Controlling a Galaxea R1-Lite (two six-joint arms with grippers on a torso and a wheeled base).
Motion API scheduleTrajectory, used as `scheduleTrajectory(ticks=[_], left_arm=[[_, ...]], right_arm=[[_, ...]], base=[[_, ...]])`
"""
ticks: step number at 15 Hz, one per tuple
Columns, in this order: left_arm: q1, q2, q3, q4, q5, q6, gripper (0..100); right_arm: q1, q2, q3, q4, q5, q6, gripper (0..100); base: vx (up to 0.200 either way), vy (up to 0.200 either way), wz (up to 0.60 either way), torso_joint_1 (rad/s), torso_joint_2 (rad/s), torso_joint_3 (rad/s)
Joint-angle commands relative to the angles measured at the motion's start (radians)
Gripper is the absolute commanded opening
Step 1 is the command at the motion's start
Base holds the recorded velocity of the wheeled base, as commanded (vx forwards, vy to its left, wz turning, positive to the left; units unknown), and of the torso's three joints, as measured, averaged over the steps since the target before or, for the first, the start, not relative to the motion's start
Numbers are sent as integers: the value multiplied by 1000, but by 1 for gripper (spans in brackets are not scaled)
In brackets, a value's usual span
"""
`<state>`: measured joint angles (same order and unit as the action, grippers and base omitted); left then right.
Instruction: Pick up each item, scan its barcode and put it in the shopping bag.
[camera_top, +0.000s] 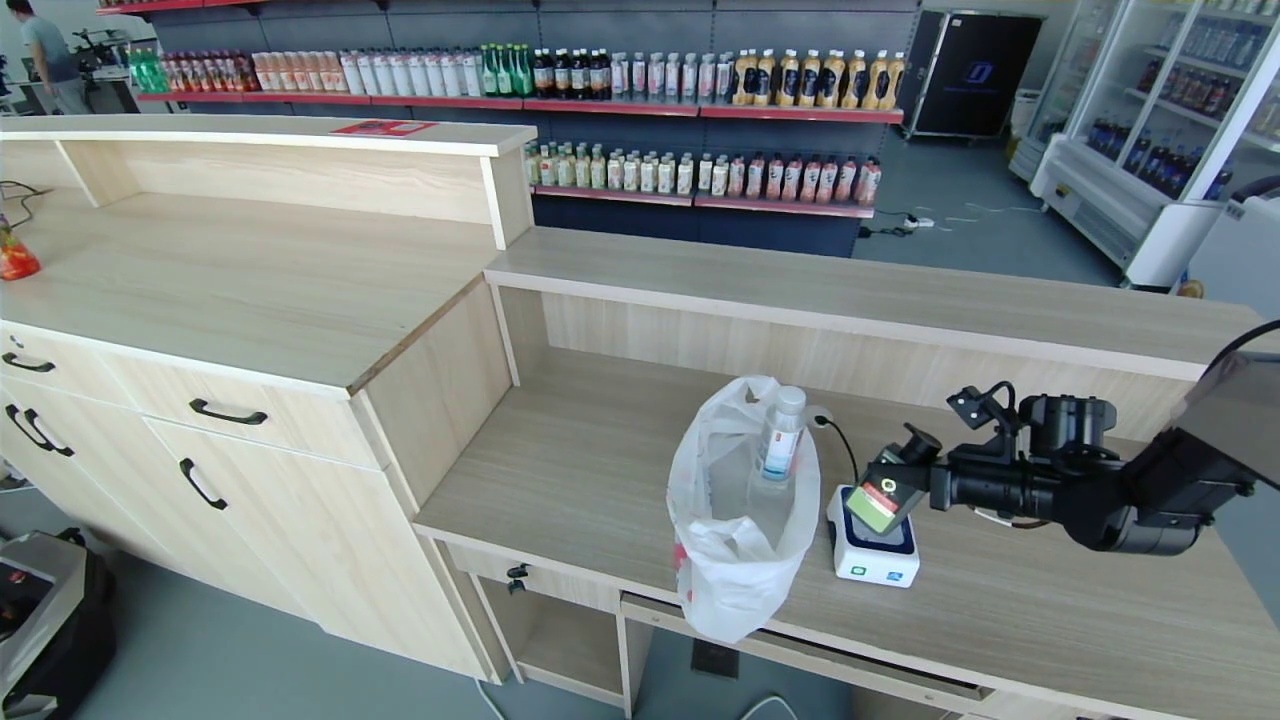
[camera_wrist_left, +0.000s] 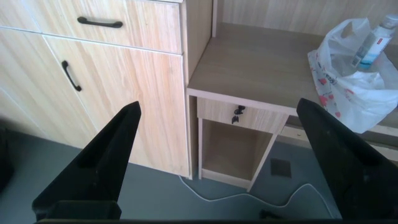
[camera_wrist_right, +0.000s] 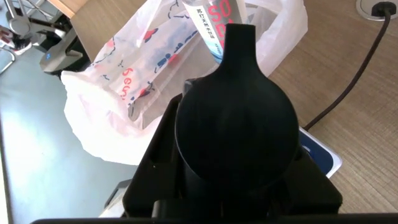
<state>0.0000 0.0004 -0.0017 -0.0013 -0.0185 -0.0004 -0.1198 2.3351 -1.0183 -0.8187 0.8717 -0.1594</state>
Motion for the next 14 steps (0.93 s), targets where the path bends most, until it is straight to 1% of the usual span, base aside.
scheduleTrajectory(ticks=[1,8,11,13,14], left_arm=[[0,0,0,0,0,-1,100],[0,0,0,0,0,-1,100],[0,0,0,0,0,-1,100],[0,0,0,0,0,-1,100],[0,0,0,0,0,-1,100]], right_arm=[[6,6,0,0,0,0,0],[32,50,-59,1,-2,6,0],[34,53,-57,3,-2,6,0],[32,13,-60,3,-16,1,0],[25,-68,-37,6,-46,-6,0]], base=[[0,0,0,0,0,0],[0,0,0,0,0,0],[0,0,0,0,0,0],[0,0,0,0,0,0],[0,0,0,0,0,0]])
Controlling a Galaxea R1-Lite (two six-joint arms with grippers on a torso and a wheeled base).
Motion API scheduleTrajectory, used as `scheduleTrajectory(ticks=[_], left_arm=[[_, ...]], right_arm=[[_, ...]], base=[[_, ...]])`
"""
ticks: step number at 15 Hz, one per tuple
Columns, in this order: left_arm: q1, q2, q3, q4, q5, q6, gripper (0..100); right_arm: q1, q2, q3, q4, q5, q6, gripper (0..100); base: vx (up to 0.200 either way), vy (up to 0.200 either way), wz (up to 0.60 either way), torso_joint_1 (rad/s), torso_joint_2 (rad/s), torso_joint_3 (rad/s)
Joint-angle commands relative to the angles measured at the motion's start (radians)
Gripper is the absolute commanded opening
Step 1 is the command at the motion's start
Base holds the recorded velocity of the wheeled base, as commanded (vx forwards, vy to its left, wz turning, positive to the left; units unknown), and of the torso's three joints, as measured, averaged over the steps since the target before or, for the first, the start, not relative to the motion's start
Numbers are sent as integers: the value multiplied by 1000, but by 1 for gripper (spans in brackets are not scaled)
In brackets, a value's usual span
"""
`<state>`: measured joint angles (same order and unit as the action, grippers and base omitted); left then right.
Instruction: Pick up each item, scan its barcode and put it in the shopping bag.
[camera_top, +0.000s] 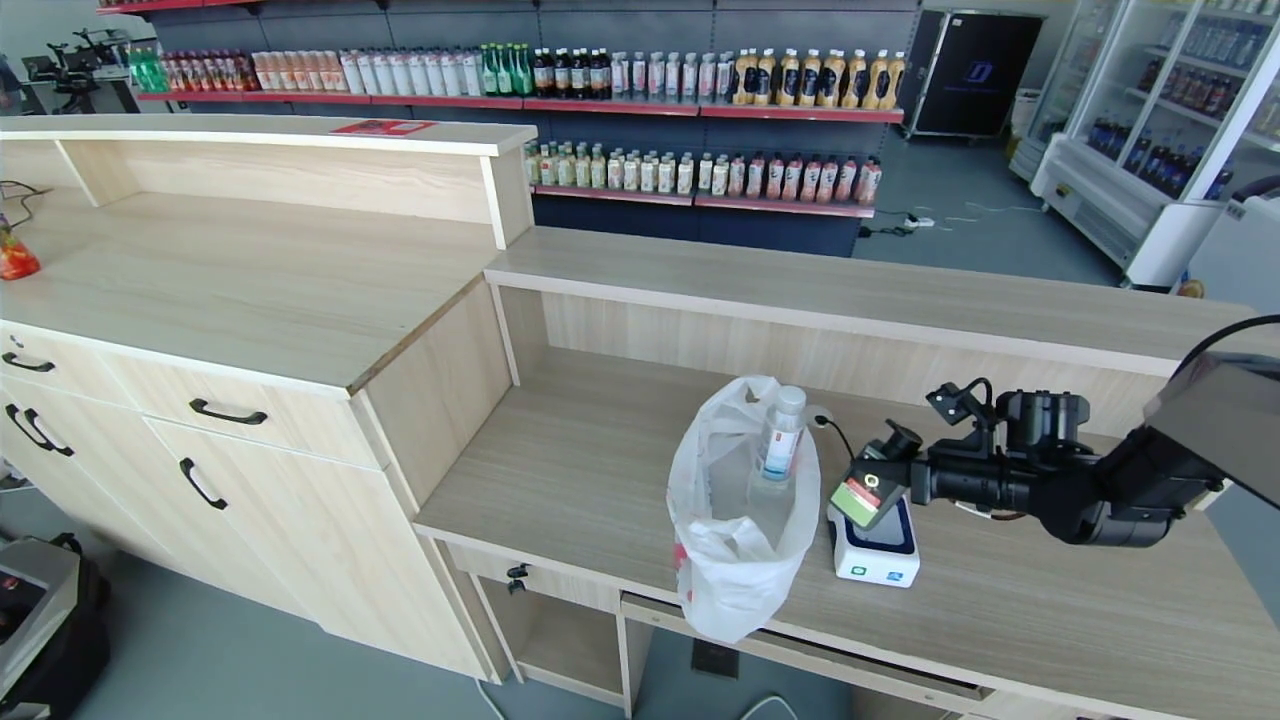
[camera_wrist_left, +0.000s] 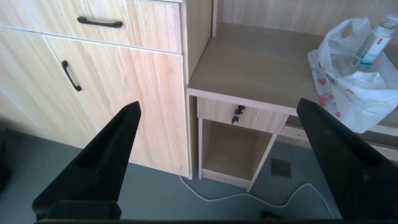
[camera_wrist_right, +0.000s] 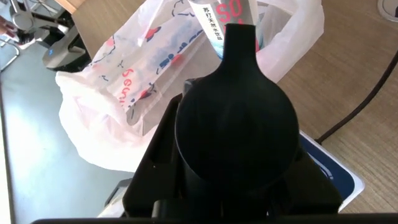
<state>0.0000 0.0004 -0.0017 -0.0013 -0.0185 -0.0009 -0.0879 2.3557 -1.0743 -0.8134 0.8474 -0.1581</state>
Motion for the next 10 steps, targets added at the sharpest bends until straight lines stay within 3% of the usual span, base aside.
scheduleTrajectory(ticks=[1,2,3,6,7,10], left_arm=[[0,0,0,0,0,1,100],[0,0,0,0,0,-1,100],[0,0,0,0,0,-1,100],[0,0,0,0,0,-1,100],[0,0,0,0,0,-1,100],[0,0,0,0,0,-1,100]], right_arm=[[-7,-110,30,0,-34,-12,0],[-47,-291,163,-9,-212,-135,0],[-99,-378,269,-32,-303,-274,0],[-250,-552,474,-104,-311,-577,0],[-266,-572,487,-107,-275,-584,0],[-248,-610,481,-153,-268,-578,0]], base=[[0,0,0,0,0,0],[0,0,0,0,0,0],[0,0,0,0,0,0],[0,0,0,0,0,0],[0,0,0,0,0,0],[0,0,600,-4,4,4]])
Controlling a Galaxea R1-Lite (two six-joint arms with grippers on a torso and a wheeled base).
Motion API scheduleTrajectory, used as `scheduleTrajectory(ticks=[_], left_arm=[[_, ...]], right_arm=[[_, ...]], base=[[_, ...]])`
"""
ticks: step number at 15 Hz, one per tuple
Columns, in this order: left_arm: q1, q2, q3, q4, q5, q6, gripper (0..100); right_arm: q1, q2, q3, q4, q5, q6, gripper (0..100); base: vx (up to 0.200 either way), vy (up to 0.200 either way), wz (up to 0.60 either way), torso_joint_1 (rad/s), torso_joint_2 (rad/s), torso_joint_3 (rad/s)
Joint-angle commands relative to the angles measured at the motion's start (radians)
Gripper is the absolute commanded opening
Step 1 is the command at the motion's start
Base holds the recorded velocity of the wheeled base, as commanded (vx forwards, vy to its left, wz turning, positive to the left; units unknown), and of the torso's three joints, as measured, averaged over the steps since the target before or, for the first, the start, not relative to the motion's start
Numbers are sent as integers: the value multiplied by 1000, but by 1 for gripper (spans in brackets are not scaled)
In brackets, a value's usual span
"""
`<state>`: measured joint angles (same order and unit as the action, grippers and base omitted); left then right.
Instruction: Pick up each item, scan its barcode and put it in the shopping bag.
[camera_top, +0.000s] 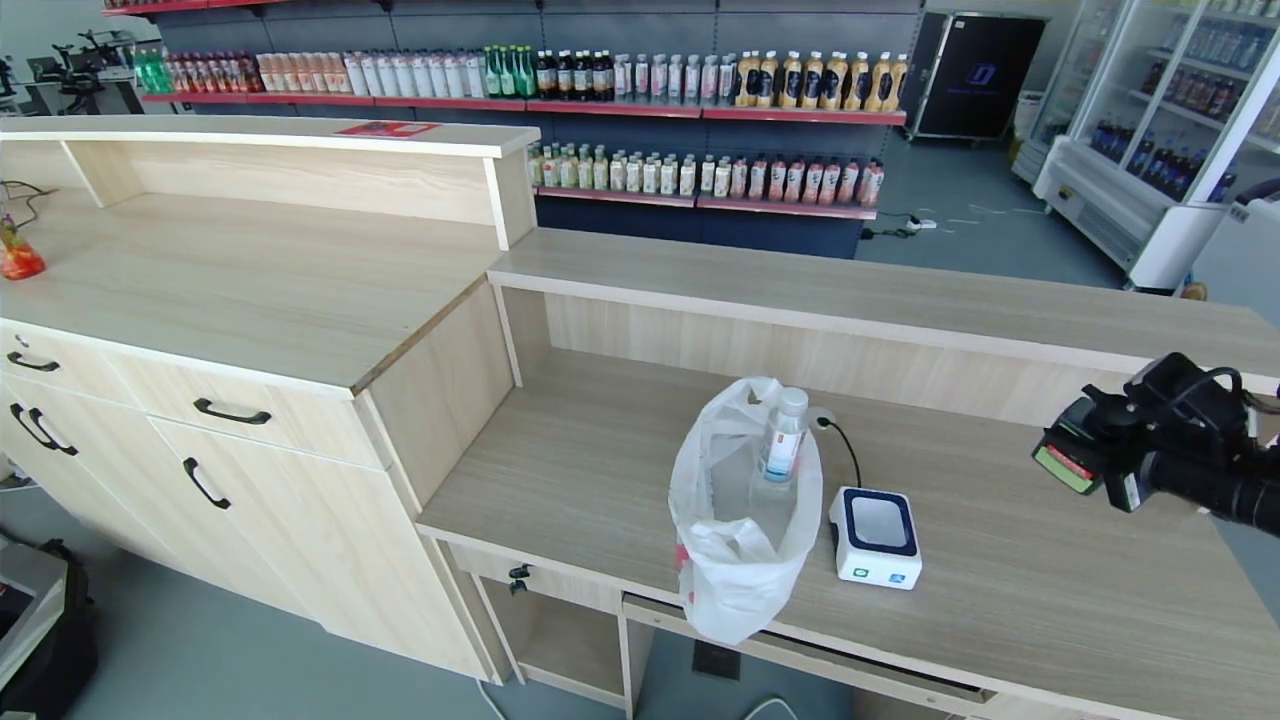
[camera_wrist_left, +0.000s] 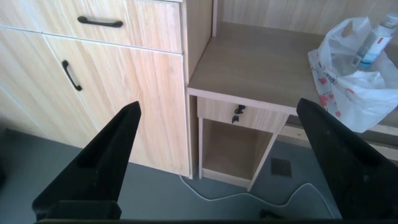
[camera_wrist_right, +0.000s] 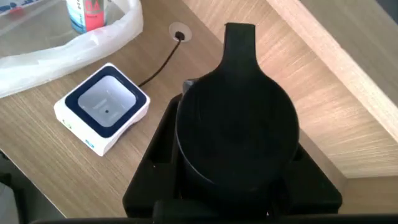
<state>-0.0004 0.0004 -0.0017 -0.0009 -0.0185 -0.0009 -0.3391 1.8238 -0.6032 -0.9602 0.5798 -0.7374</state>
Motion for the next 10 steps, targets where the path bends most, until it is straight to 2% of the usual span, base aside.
scheduleTrajectory(ticks=[1,3,4,5,6,10], left_arm=[[0,0,0,-1,0,-1,100],[0,0,0,-1,0,-1,100],[0,0,0,-1,0,-1,100],[0,0,0,-1,0,-1,100],[0,0,0,-1,0,-1,100],[0,0,0,-1,0,-1,100]], right_arm=[[25,-89,-1,-6,-1,10,0],[109,-89,-26,-3,-3,101,0],[160,-83,-38,-3,-3,161,0],[169,-81,-41,-3,-1,170,0],[272,-41,-52,-5,0,239,0],[379,149,-35,-2,0,237,0]], base=[[0,0,600,2,2,2],[0,0,600,2,10,-2],[0,0,0,0,0,0],[0,0,0,0,0,0],[0,0,0,0,0,0],[0,0,0,0,0,0]])
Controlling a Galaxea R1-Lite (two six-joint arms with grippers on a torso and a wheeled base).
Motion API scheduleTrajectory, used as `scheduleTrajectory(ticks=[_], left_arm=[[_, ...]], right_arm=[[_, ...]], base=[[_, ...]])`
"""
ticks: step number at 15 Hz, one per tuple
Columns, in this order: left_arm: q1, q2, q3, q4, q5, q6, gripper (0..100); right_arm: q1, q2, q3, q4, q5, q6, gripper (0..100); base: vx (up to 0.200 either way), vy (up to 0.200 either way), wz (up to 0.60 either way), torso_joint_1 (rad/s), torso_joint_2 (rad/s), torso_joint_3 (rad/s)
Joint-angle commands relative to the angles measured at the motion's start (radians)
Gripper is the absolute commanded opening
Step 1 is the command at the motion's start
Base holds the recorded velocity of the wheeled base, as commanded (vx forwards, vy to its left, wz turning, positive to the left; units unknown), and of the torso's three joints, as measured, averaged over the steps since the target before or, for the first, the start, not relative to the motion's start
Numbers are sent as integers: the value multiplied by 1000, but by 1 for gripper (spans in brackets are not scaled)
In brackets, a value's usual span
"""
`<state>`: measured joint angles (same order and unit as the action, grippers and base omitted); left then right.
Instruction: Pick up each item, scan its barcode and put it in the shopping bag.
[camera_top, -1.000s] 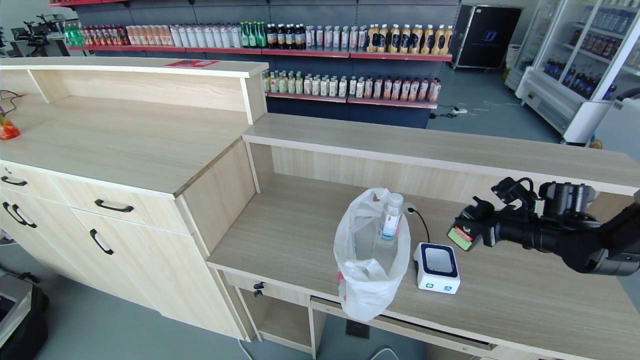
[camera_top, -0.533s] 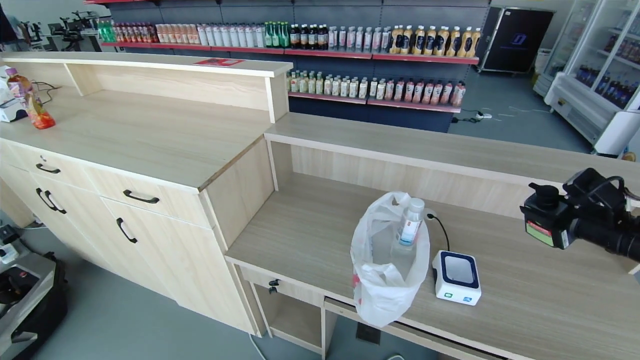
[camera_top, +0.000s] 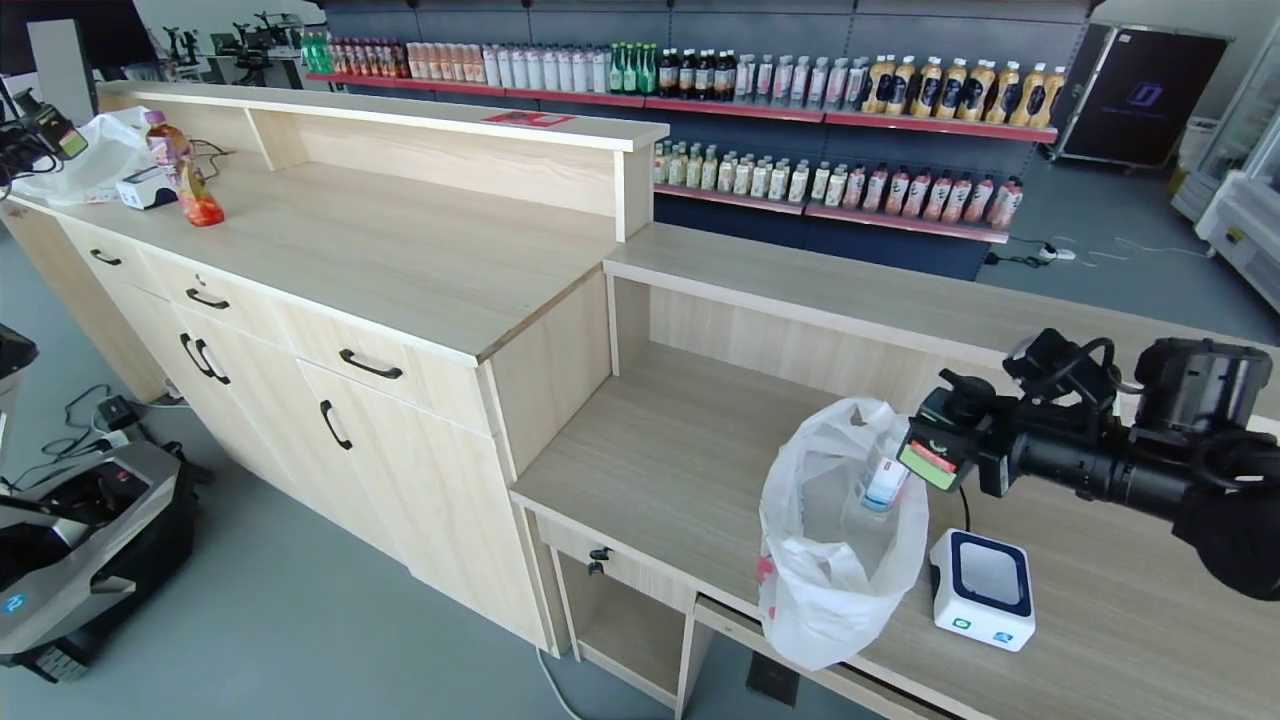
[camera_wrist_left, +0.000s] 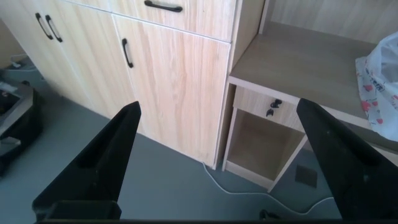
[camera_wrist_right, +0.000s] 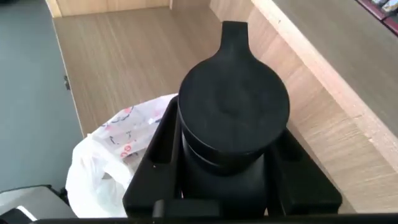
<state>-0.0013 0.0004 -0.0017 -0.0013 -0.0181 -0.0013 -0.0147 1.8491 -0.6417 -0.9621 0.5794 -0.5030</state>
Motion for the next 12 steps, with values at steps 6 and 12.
scheduleTrajectory(ticks=[6,12], left_arm=[[1,0,0,0,0,0,100],[1,0,0,0,0,0,100]], right_arm=[[62,375,-24,-96,0,-48,0],[55,536,-128,-176,-1,-43,0]], base=[[0,0,0,0,0,0],[0,0,0,0,0,0]])
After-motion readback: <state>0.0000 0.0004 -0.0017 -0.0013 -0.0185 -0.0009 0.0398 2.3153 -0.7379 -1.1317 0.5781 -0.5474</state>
